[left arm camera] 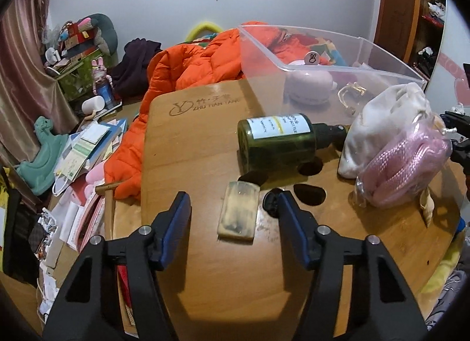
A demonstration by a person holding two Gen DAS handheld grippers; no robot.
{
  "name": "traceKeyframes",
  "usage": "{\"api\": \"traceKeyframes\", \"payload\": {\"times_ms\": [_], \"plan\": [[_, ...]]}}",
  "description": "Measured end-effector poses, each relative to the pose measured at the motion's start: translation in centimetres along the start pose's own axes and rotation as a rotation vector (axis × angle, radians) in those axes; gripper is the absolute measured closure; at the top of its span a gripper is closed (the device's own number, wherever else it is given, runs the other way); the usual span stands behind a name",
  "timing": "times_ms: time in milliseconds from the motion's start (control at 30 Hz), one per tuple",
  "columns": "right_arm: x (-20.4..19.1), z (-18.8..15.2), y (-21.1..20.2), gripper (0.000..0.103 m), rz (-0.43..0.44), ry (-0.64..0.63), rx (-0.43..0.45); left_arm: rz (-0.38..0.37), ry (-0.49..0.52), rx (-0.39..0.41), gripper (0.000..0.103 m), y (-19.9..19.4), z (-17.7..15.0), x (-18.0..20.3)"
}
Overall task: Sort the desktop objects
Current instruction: 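Grasp the soap bar with the left gripper while the right grasps the cream jar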
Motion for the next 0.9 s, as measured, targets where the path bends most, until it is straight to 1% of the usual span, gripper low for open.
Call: {"api": "traceKeyframes", "payload": {"times_ms": [200,367,500,533,567,633,667,767,900], "plan": [[-0.2,0.4,0.6,0.019,0.022,0.008,0.002,-0.060,-0.012,0.004,0.058,-0.2,0.1,0.3],[-0.1,0.6,0.8,0.020,0.031,0.012,0.009,-0.048,-0.040,0.010,0.060,-0.3,-0.2,-0.7],[-0.3,0.6,0.9,0.021,0.031,0.010,0.019,-0.034,-0.028,0.019,0.061,-0.2,-0.1,-0.6],[-0.4,0.7,1.0,0.022,0.034,0.014,0.020,-0.038,-0.030,0.025,0.062,-0.1,0.0,-0.5],[-0.5,0.7,1.1,0.027,0.044,0.018,0.020,-0.046,-0.032,0.028,0.066,-0.1,0.1,-0.4],[-0.9,0.7,1.1,0.035,0.068,0.023,0.021,-0.055,-0.042,0.031,0.069,0.0,0.1,-0.4],[-0.9,0.7,1.1,0.035,0.060,0.023,0.021,-0.056,-0.045,0.032,0.071,0.0,0.2,-0.4],[-0.9,0.5,0.9,0.036,0.047,0.017,0.026,-0.061,-0.056,0.029,0.080,0.0,0.2,-0.5],[-0.8,0.4,0.3,0.039,0.051,0.025,0.030,-0.062,-0.078,0.026,0.080,-0.2,0.2,-0.6]]}}
Point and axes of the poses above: each gripper's, at about its wrist camera, not at the fingertips, and y roughly the way its jaws point, x to its right, z to its top, the point moved 10 cm from there along y, roughly the way its jaws point, and after that the axes turned 1 degree about z, right-handed, at the moved point
